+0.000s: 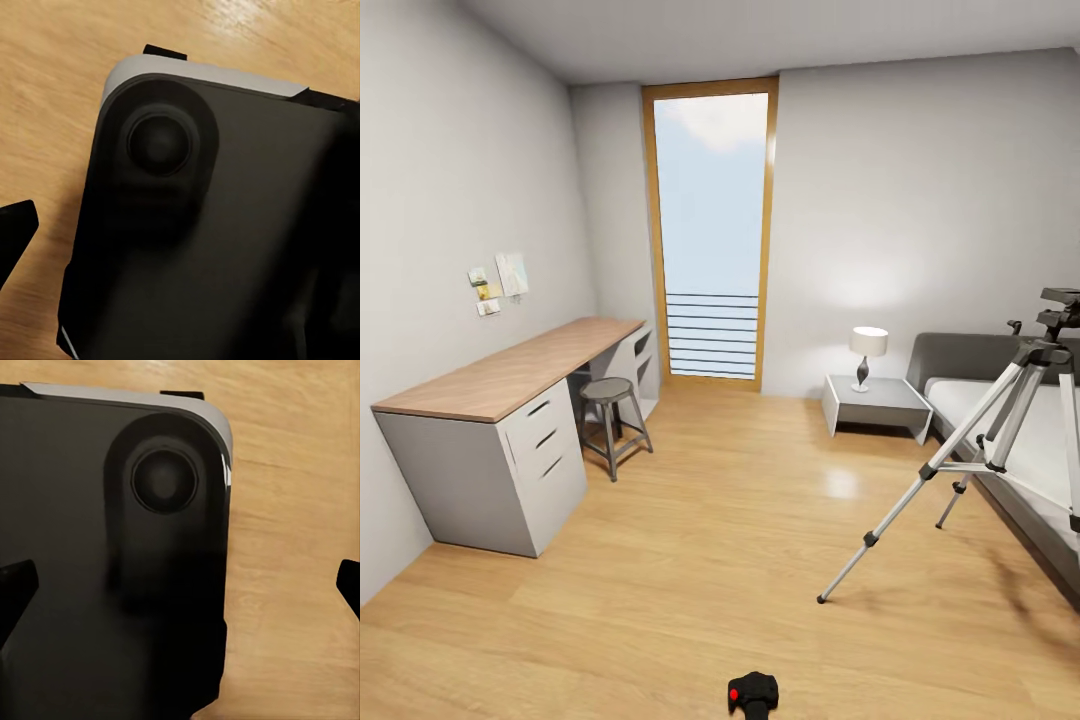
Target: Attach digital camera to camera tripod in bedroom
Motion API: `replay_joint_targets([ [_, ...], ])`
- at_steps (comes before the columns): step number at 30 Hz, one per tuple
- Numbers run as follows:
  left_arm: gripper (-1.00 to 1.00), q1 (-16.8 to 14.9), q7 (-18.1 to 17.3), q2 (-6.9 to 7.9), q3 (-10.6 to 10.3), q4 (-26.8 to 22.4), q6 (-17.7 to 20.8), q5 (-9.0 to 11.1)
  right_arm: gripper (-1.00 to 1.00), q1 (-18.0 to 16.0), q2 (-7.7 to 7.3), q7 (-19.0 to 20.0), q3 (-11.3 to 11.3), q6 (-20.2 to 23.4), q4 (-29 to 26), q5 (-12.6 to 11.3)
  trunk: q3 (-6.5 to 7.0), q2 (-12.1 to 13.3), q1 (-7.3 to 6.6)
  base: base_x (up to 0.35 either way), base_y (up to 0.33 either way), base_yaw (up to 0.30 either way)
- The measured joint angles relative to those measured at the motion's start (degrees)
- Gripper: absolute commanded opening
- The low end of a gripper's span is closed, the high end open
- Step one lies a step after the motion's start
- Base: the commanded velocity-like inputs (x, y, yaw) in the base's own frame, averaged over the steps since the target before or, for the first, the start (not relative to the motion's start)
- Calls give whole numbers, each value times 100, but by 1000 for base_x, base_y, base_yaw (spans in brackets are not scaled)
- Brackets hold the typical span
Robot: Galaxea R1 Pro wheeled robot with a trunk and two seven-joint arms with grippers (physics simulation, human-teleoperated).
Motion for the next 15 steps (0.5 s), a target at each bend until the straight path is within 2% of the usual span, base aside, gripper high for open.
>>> replay_joint_targets([
  [6,100,-1,-5,4,24,-2,-7,200,100,0,11,9,7,18,-3,11,0,0,0,0,0,3],
  [12,100,-1,-6,5,28,-4,-9,392,100,0,18,1,8,18,0,158,0,0,0,0,0,233],
  [15,100,-2,-6,5,28,-4,-9,417,100,0,22,0,9,18,0,245,0,0,0,0,0,267],
])
